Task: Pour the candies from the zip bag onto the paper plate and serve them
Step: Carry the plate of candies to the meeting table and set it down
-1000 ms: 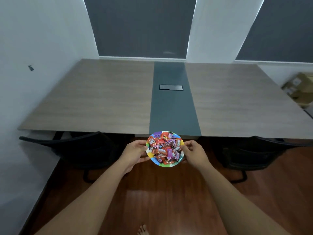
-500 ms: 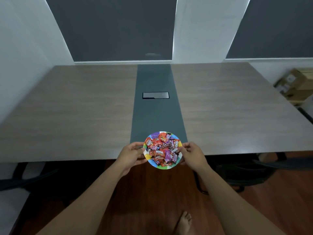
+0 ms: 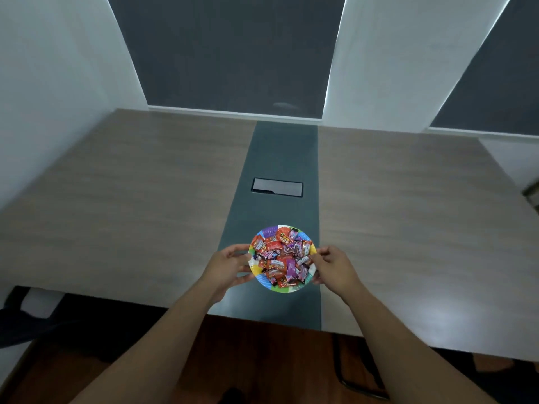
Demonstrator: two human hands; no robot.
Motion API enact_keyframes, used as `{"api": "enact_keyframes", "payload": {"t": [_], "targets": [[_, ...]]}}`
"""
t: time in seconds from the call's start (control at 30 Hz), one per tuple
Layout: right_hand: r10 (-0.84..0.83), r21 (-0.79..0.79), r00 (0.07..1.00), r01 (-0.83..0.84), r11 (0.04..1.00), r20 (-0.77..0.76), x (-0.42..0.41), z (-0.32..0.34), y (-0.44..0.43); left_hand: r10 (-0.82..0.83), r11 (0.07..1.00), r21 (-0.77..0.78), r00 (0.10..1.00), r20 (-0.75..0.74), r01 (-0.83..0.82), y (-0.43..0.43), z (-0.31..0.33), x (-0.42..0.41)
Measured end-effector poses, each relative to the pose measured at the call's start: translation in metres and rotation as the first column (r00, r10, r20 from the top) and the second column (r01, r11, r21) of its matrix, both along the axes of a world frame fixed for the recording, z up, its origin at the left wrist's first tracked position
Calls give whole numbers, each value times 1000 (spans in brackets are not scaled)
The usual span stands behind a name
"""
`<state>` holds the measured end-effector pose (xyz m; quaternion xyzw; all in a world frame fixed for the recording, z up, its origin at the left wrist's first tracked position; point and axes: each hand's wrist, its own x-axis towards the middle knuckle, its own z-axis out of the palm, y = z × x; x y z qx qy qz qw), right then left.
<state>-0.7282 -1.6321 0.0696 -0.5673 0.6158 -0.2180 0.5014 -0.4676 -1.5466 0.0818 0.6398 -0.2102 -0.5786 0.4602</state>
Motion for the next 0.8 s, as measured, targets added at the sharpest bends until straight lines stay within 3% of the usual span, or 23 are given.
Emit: {"api": "enact_keyframes", "payload": {"t": [0.3, 0.8], "targets": [[-3, 18, 1000, 3, 1000, -17, 47, -13, -108, 2, 1000, 24, 999, 39, -3, -112, -11, 45], [-156, 56, 988, 157, 986, -21, 137, -64, -299, -94, 995, 50, 991, 96, 90, -326, -41, 135]]}}
